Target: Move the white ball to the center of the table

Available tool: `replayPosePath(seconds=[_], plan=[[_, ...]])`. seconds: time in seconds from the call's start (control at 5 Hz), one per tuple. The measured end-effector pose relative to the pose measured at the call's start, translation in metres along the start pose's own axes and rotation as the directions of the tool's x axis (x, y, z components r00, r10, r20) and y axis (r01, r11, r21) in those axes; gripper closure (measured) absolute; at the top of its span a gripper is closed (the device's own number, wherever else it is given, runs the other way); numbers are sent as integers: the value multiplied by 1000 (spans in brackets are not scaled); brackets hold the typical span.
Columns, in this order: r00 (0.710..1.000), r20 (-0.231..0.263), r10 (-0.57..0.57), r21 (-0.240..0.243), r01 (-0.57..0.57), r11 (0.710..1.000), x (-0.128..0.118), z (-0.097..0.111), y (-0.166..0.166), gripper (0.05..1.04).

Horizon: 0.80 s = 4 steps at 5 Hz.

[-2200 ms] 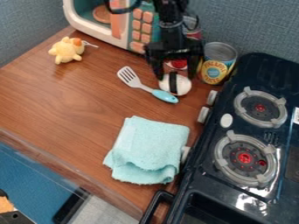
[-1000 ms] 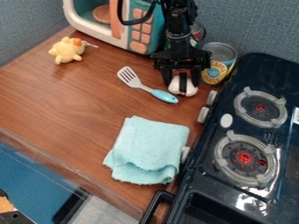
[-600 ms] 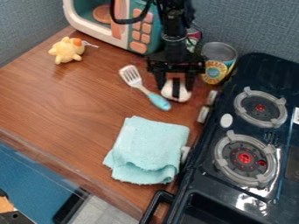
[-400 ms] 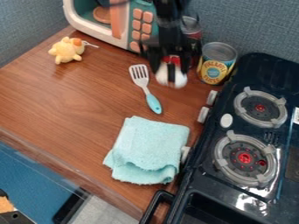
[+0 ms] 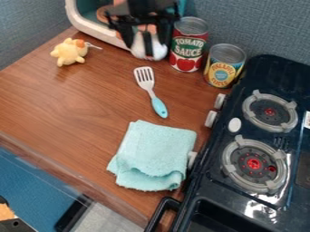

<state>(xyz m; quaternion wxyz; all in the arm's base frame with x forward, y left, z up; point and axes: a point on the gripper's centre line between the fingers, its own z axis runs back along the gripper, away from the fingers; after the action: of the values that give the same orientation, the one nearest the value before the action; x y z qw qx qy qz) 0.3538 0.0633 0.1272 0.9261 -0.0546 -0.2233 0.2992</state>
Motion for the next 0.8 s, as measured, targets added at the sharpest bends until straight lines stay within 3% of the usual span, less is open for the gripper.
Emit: replayPosePath(seconds=[0.2,0.4,0.6,0.8], plan=[[996,36,86,31,-87,996,-6,21,42,348],[985,24,168,43,-169,985,-29,31,82,348],[974,-7,227,77,-226,971,-52,28,111,348],[975,-9,223,140,-219,966,-65,13,125,348]])
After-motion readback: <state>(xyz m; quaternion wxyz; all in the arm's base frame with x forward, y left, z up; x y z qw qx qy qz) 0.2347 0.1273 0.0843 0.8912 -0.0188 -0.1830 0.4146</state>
